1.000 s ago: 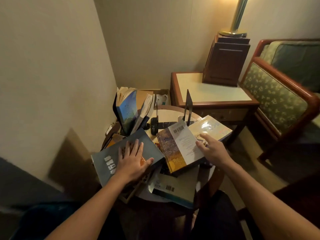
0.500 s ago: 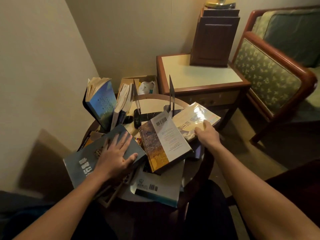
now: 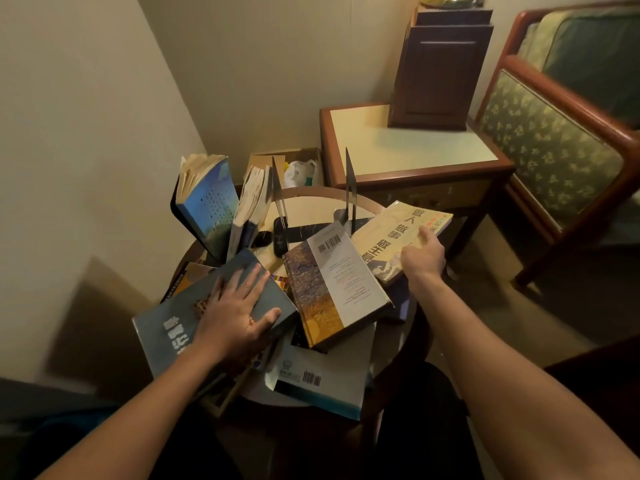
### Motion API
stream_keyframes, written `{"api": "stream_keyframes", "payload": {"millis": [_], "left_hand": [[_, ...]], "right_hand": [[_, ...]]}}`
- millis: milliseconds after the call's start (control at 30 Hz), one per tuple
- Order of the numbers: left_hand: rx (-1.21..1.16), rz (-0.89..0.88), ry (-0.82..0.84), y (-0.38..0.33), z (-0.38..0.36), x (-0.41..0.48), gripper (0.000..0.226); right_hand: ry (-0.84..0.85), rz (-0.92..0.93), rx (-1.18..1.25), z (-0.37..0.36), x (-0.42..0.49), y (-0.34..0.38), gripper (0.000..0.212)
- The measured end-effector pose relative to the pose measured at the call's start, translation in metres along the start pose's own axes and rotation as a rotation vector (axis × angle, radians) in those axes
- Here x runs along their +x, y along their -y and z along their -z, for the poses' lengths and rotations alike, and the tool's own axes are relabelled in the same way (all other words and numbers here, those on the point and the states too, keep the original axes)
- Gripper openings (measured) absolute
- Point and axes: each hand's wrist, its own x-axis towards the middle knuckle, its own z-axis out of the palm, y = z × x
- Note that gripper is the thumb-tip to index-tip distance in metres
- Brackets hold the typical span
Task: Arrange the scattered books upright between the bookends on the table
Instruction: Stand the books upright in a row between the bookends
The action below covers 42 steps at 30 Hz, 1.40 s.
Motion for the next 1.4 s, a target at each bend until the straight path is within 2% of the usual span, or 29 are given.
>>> {"api": "stream_keyframes", "payload": {"millis": [133,300,400,467,533,633,767,1033,1100,1233,1333,1400], "left_hand": [[-0.001,0.005,0.014,-0.003,0.004,-0.001,0.096],[0.017,0.024,0.060,-0.005,0.006,-0.001,0.099],[0.006,0.046,0.106,-0.006,0.010,0.003,0.113],[-0.040,0.063,0.112,-0.010,0.016,0.006,0.123],[-0.126,0.082,0.092,-0.018,0.024,0.006,0.120],[-0.274,0.083,0.023,-0.033,0.037,0.007,0.091],[-0.544,0.087,-0.119,-0.050,0.069,0.003,0.068],[-1.250,0.114,-0.365,-0.063,0.130,-0.016,0.042],[-1.318,0.126,-0.389,-0.055,0.137,-0.022,0.036],[-1.489,0.202,-0.318,-0.029,0.148,-0.038,0.033],[-1.416,0.199,-0.376,-0.007,0.157,-0.053,0.039],[-1.378,0.152,-0.383,0.008,0.158,-0.063,0.043]], "right_hand": [[-0.018,-0.035,0.152,0.007,-0.003,0.015,0.062],[-0.052,0.144,0.183,0.025,-0.014,0.036,0.058],[-0.053,0.228,0.166,0.042,-0.017,0.053,0.057],[-0.031,0.256,0.198,0.053,-0.021,0.066,0.058],[0.006,0.278,0.248,0.063,-0.030,0.081,0.058],[0.118,0.293,0.301,0.070,-0.050,0.099,0.057],[0.283,0.296,0.316,0.068,-0.087,0.110,0.055],[0.627,0.150,0.393,0.021,-0.159,0.106,0.045],[0.707,0.121,0.393,0.010,-0.172,0.104,0.044],[0.894,0.078,0.380,-0.010,-0.190,0.102,0.045],[1.031,0.161,0.333,-0.025,-0.201,0.101,0.056],[1.044,0.265,0.205,-0.039,-0.208,0.101,0.064]]}}
